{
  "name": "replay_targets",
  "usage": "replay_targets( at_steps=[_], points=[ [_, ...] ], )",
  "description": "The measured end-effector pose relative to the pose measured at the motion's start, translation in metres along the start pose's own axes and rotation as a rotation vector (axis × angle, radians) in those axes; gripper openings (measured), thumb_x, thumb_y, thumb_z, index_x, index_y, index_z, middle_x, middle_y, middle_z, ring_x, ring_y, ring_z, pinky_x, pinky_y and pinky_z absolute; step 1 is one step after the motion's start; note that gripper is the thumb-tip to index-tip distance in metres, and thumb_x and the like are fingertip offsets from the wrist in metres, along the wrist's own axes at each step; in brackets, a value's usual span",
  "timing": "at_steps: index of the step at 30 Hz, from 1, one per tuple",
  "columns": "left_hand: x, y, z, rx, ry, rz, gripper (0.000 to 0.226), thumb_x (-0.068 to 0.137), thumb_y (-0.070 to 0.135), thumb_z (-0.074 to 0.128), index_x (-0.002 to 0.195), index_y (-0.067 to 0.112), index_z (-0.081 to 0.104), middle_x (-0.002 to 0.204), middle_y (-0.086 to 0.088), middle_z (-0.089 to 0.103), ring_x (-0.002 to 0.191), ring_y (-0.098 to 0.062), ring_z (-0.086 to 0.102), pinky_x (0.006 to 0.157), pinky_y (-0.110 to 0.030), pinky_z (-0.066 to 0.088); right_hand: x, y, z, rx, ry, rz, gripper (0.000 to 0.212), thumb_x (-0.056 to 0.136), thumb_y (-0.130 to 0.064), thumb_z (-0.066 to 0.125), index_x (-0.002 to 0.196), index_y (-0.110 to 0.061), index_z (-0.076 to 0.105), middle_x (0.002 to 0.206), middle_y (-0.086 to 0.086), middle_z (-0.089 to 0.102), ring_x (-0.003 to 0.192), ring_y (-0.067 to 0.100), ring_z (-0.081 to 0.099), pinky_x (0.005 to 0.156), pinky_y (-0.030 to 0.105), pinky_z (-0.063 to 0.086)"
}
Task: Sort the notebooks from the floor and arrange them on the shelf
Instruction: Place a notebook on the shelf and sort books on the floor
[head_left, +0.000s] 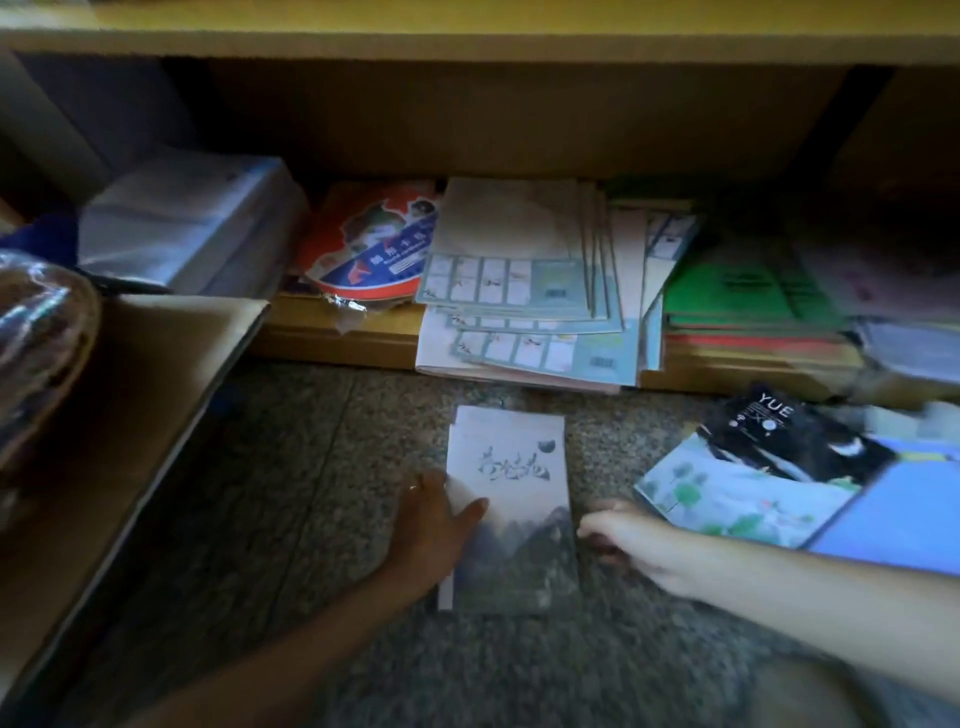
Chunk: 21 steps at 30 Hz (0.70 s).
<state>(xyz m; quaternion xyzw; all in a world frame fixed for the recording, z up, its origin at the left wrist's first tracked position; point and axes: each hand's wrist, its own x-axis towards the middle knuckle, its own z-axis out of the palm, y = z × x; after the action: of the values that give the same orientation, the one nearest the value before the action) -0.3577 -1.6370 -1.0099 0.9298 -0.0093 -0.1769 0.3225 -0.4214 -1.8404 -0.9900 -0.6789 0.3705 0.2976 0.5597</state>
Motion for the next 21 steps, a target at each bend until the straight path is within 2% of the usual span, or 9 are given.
replay_targets(
  at_steps=[2, 7, 8, 10, 12, 15, 16, 18, 21],
  points=[
    [-0.008, 0.008, 0.006, 0.015, 0.017, -0.016, 0.061, 0.085, 0.042, 0.062, 0.130, 0.005, 0.042, 0.131, -0.015, 0.045, 0.123, -0.031, 0.041, 0.100, -0.035, 0.037, -0.004, -0.006, 0.002, 0.058, -0.055, -0.018, 0.030, 0.084, -0.009, 0.053, 0.113, -0.006, 0.061, 0.103, 0.011, 0.063, 0.091, 0.018, 0.057, 0.064, 0.024, 0.044],
    [-0.004, 0.020, 0.008, 0.015, 0.010, -0.126, 0.072, 0.083, 0.045, 0.064, 0.136, 0.003, 0.039, 0.138, -0.017, 0.039, 0.129, -0.032, 0.036, 0.105, -0.038, 0.035, -0.009, -0.012, 0.005, 0.073, -0.120, -0.045, 0.026, 0.088, 0.000, 0.045, 0.109, -0.006, 0.060, 0.105, 0.015, 0.065, 0.092, 0.021, 0.058, 0.071, 0.027, 0.046],
    [0.000, 0.021, 0.006, -0.041, -0.014, -0.181, 0.069, 0.081, 0.042, 0.068, 0.132, 0.002, 0.045, 0.135, -0.017, 0.045, 0.126, -0.031, 0.042, 0.103, -0.037, 0.038, -0.010, -0.012, 0.005, 0.058, -0.128, -0.053, 0.027, 0.088, 0.001, 0.045, 0.108, -0.007, 0.061, 0.106, 0.016, 0.066, 0.093, 0.021, 0.059, 0.071, 0.028, 0.047],
    [0.011, 0.024, 0.000, -0.253, -0.072, -0.304, 0.048, 0.077, 0.034, 0.074, 0.110, 0.001, 0.063, 0.120, -0.018, 0.061, 0.109, -0.031, 0.058, 0.094, -0.039, 0.048, -0.010, -0.011, 0.000, 0.031, -0.174, -0.073, 0.027, 0.089, 0.004, 0.044, 0.103, -0.011, 0.061, 0.103, 0.011, 0.067, 0.090, 0.018, 0.060, 0.071, 0.026, 0.047],
    [0.019, 0.027, -0.008, -0.463, -0.148, -0.416, 0.034, 0.070, 0.027, 0.078, 0.091, 0.002, 0.067, 0.107, -0.022, 0.067, 0.095, -0.033, 0.065, 0.085, -0.044, 0.053, -0.011, -0.010, -0.006, 0.043, -0.220, -0.063, 0.028, 0.090, 0.004, 0.044, 0.102, -0.016, 0.059, 0.099, 0.005, 0.066, 0.088, 0.014, 0.060, 0.068, 0.022, 0.047],
    [0.028, 0.022, -0.006, -0.486, -0.237, -0.422, 0.080, 0.033, 0.042, 0.077, 0.100, 0.000, 0.066, 0.106, -0.020, 0.067, 0.092, -0.033, 0.066, 0.083, -0.047, 0.056, -0.010, -0.006, -0.012, 0.027, -0.270, -0.062, 0.029, 0.090, 0.003, 0.047, 0.107, -0.019, 0.056, 0.107, 0.002, 0.066, 0.099, 0.016, 0.059, 0.082, 0.028, 0.046],
    [0.030, 0.019, -0.002, -0.459, -0.244, -0.410, 0.088, 0.028, 0.044, 0.077, 0.104, 0.001, 0.066, 0.107, -0.017, 0.067, 0.093, -0.031, 0.066, 0.084, -0.043, 0.056, -0.009, -0.005, -0.013, 0.003, -0.271, -0.075, 0.030, 0.089, 0.002, 0.049, 0.107, -0.021, 0.055, 0.109, 0.002, 0.065, 0.102, 0.017, 0.058, 0.088, 0.032, 0.045],
    [0.029, 0.020, 0.004, -0.354, -0.265, -0.422, 0.094, 0.037, 0.045, 0.082, 0.118, 0.003, 0.060, 0.120, -0.014, 0.061, 0.106, -0.029, 0.061, 0.088, -0.035, 0.052, -0.007, -0.001, -0.013, -0.043, -0.265, -0.099, 0.036, 0.086, 0.001, 0.055, 0.112, -0.023, 0.053, 0.115, 0.003, 0.063, 0.110, 0.020, 0.057, 0.096, 0.037, 0.044],
    [0.018, 0.026, 0.010, -0.171, -0.243, -0.429, 0.116, 0.052, 0.045, 0.085, 0.144, 0.004, 0.027, 0.148, -0.017, 0.029, 0.134, -0.033, 0.032, 0.108, -0.039, 0.034, -0.008, -0.002, -0.011, -0.066, -0.271, -0.099, 0.053, 0.070, -0.011, 0.067, 0.118, -0.025, 0.050, 0.119, 0.003, 0.061, 0.117, 0.023, 0.054, 0.102, 0.041, 0.041]
  ],
)
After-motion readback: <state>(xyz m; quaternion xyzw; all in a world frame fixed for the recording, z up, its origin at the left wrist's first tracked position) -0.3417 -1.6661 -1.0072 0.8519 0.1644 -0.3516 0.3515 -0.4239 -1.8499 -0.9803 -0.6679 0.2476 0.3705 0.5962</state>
